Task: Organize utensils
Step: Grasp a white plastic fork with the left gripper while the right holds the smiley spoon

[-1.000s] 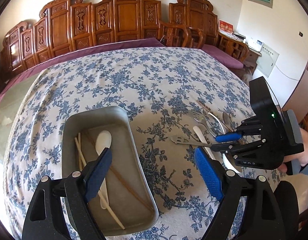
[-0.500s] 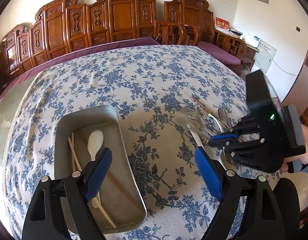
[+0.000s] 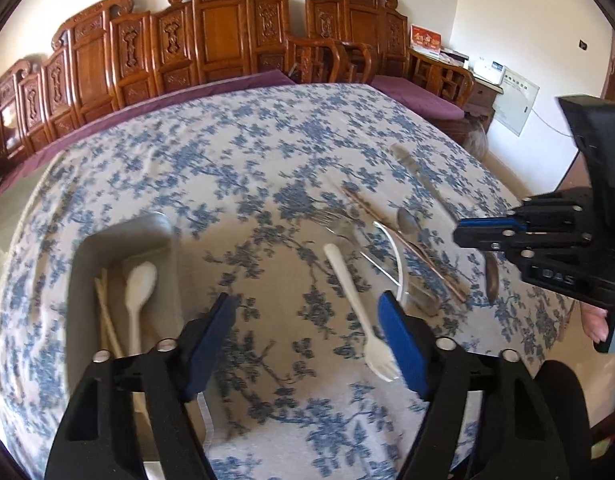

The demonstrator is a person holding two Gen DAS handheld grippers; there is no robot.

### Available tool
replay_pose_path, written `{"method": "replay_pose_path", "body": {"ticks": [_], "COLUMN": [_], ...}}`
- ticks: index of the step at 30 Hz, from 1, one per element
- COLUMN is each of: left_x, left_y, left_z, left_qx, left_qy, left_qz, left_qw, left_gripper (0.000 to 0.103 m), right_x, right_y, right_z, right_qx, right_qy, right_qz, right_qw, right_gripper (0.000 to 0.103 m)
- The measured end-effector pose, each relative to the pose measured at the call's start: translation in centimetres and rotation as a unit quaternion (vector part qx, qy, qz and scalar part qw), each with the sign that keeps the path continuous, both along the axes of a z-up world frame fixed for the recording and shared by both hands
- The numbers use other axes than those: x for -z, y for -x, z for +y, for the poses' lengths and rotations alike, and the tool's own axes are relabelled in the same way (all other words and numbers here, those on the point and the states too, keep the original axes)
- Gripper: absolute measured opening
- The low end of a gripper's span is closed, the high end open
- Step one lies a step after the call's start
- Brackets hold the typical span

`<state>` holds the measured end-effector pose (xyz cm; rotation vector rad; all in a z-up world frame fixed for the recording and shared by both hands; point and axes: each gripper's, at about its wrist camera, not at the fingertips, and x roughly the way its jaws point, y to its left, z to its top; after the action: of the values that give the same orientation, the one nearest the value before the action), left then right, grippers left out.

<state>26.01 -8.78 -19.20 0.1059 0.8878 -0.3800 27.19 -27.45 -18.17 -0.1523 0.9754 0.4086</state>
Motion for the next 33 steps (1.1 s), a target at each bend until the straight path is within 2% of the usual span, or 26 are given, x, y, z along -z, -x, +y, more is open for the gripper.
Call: {"method": "replay_pose_path", "body": {"ticks": [7, 14, 16, 22, 26, 28, 30, 33], "left_x": [3.0, 5.3, 6.0, 7.2, 7.3, 7.3, 7.3, 7.2], "left_y": [-1.4, -3.0, -3.2, -3.9, -3.9, -3.7, -3.4, -2.9], "left_z": [-2.3, -3.4, -3.7, -4.3, -4.6, -4.6, -4.4, -3.9], "left_qx": [0.002, 0.002, 0.004, 0.005, 0.006, 0.005, 0.005, 0.004], "left_qy": [-0.004, 0.014, 0.015, 0.029, 0.014, 0.000, -0.013, -0.022], "left_qz": [0.036, 0.067, 0.076, 0.095, 0.088, 0.083, 0.079, 0.074], "left_qw": [0.9993, 0.9976, 0.9970, 0.9951, 0.9960, 0.9966, 0.9968, 0.9970], "left_gripper": [0.034, 0.029, 0.025, 0.025, 0.020, 0.011, 0.008, 0.007], "right_x": [1.1, 1.8, 1.9, 2.1, 2.2, 2.2, 2.2, 2.3], "right_y": [1.8, 2.9, 3.0, 2.9, 2.8, 2.8, 2.8, 3.0], "right_z": [-3.1, -3.8, -3.8, -4.3, -4.7, -4.9, -5.0, -4.8], "right_qx": [0.028, 0.029, 0.028, 0.030, 0.037, 0.040, 0.041, 0.038], "right_qy": [-0.016, -0.022, -0.024, -0.034, -0.037, -0.040, -0.043, -0.040], "right_qz": [0.005, 0.004, 0.003, 0.009, 0.008, 0.007, 0.005, 0.005], "right_qw": [0.999, 0.999, 0.999, 0.999, 0.999, 0.998, 0.998, 0.998], "right_gripper": [0.007, 0.007, 0.007, 0.007, 0.007, 0.007, 0.007, 0.007]}}
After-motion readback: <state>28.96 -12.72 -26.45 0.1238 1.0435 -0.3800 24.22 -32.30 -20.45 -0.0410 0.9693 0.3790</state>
